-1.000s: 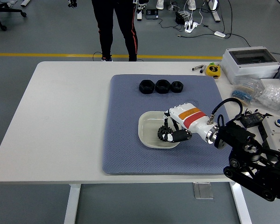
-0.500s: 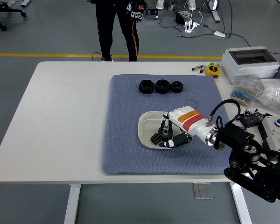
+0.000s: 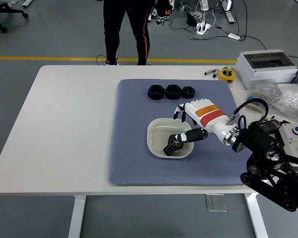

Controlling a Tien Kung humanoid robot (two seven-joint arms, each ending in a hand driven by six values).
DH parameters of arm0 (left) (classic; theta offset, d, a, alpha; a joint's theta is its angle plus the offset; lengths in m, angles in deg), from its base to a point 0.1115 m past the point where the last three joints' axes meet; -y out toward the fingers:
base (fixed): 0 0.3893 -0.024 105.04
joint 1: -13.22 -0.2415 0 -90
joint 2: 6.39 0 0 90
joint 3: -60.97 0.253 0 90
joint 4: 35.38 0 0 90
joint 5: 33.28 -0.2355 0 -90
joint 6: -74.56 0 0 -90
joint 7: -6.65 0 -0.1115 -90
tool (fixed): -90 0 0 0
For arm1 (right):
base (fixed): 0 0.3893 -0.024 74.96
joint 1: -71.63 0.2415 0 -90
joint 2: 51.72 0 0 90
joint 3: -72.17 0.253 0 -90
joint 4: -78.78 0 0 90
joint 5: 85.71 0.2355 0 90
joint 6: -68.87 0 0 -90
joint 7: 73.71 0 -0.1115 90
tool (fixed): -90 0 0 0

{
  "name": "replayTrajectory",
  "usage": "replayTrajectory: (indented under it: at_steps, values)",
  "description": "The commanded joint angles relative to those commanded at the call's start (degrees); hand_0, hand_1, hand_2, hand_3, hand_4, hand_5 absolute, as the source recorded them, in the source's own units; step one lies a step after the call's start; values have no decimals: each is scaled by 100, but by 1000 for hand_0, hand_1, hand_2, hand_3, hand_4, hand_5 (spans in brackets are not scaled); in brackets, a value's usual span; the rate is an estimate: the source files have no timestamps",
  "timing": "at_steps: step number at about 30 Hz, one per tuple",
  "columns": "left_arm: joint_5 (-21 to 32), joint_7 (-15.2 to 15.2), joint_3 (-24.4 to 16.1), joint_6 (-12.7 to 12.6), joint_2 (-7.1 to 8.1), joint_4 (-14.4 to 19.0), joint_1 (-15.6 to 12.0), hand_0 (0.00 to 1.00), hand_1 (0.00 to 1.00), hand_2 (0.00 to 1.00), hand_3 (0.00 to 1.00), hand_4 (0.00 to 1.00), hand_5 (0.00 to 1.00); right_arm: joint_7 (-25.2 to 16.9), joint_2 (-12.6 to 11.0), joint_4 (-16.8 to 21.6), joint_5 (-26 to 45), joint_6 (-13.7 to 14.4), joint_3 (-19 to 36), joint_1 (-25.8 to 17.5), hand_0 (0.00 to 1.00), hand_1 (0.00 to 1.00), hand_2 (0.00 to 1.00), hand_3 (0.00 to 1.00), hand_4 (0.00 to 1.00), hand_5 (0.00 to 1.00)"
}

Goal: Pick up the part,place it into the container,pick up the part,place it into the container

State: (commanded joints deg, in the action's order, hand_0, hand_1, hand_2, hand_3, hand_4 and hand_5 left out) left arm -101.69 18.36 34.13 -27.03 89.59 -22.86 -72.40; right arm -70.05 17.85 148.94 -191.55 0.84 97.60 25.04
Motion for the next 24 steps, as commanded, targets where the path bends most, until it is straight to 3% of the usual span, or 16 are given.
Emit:
replayTrajectory:
  at_steps: [1,2,7,8,13,14,19,20,22,24]
  values:
    - [-1,1,-7,1,1,-2,-1,642,627,666,613,615,649,29,-20,48,92,69,57,-20,82,239,445,547,933,481]
    - [-7,1,-14,1,1,-4,-1,642,628,667,612,615,649,62,-39,93,201,128,111,-38,241,425,534,596,934,482]
    - [49,-7,18,-10,7,-4,-3,642,628,667,612,615,649,188,-149,354,878,397,344,-129,241,425,534,596,934,482]
    - [47,-6,16,-9,8,-5,-4,642,628,667,613,614,649,194,-171,416,1028,446,384,-152,390,553,686,653,948,498]
    - [25,0,9,-11,14,-6,10,642,628,667,613,614,649,39,-310,808,1998,809,545,-323,390,553,686,653,948,498]
    - [24,1,7,-15,11,-6,13,642,628,667,614,616,650,-24,-332,889,2258,899,558,-357,510,633,752,703,955,515]
    - [3,4,0,-22,1,-11,23,642,628,667,614,616,650,-671,-410,1323,3480,1336,631,-575,510,633,752,703,955,515]
    - [1,4,0,-22,-1,-13,27,642,628,666,614,615,650,-866,-420,1400,3704,1354,657,-620,591,688,791,760,989,570]
    - [-2,4,-3,-27,-4,-16,33,642,628,666,614,615,650,-1284,-436,1505,4188,1335,706,-694,591,688,791,760,989,570]
    - [12,1,-1,-43,-8,-21,46,642,628,666,614,615,650,-1755,-462,1636,4672,1145,818,-818,591,688,791,760,989,570]
